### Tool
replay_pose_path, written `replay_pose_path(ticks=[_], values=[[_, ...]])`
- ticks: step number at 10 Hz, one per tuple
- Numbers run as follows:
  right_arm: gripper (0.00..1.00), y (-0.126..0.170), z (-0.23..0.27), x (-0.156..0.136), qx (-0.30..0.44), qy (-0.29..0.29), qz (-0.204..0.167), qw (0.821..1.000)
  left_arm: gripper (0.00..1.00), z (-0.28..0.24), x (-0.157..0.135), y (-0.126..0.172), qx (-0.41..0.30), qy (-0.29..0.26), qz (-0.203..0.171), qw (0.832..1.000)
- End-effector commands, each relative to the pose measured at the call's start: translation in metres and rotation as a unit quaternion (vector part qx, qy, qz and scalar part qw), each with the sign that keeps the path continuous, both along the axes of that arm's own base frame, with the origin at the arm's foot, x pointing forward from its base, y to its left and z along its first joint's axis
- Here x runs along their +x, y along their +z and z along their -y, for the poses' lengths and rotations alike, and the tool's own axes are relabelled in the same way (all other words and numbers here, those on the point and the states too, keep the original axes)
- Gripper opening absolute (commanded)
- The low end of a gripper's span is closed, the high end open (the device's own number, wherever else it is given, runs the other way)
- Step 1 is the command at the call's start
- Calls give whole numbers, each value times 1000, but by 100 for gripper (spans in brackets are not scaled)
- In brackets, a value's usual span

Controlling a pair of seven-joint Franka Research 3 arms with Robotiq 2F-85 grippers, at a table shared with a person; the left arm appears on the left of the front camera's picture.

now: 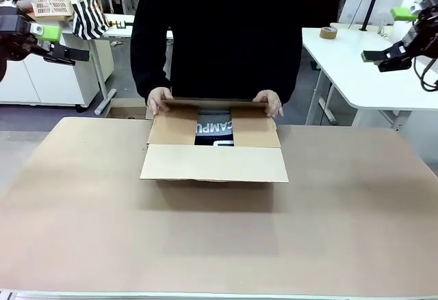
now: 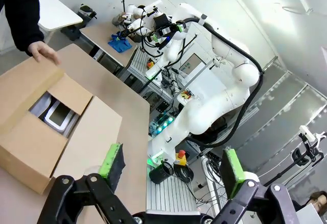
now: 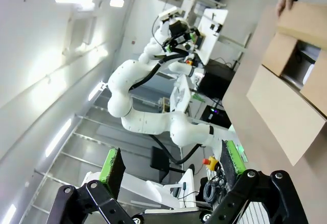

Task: Pack the gift set into the box.
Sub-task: Press and hold the closed box until the human finishes sealing it.

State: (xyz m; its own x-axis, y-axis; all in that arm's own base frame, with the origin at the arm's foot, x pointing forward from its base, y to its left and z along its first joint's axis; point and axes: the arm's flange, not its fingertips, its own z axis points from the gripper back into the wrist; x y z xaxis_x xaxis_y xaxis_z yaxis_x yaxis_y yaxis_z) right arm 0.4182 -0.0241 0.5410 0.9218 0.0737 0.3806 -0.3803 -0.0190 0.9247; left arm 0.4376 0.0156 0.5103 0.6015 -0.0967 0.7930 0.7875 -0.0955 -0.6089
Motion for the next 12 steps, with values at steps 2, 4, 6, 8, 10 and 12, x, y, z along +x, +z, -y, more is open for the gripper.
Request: replay_pose_path(ticks=[2,4,6,8,10,12], values=[[100,1,1,-1,-10,-1,2,1000,100,-1,-4,2,5,-3,-6,1000],[100,1,1,-1,-10,-1,2,1000,100,-1,-4,2,5,-3,-6,1000],[100,1,1,-1,-10,-1,2,1000,100,-1,-4,2,5,-3,-6,1000],[100,1,1,-1,-10,-1,2,1000,100,-1,-4,2,5,-3,-6,1000],[100,1,1,-1,-10,-1,2,1000,100,-1,-4,2,5,-3,-6,1000],[100,1,1,-1,-10,-1,2,1000,100,-1,-4,2,5,-3,-6,1000]])
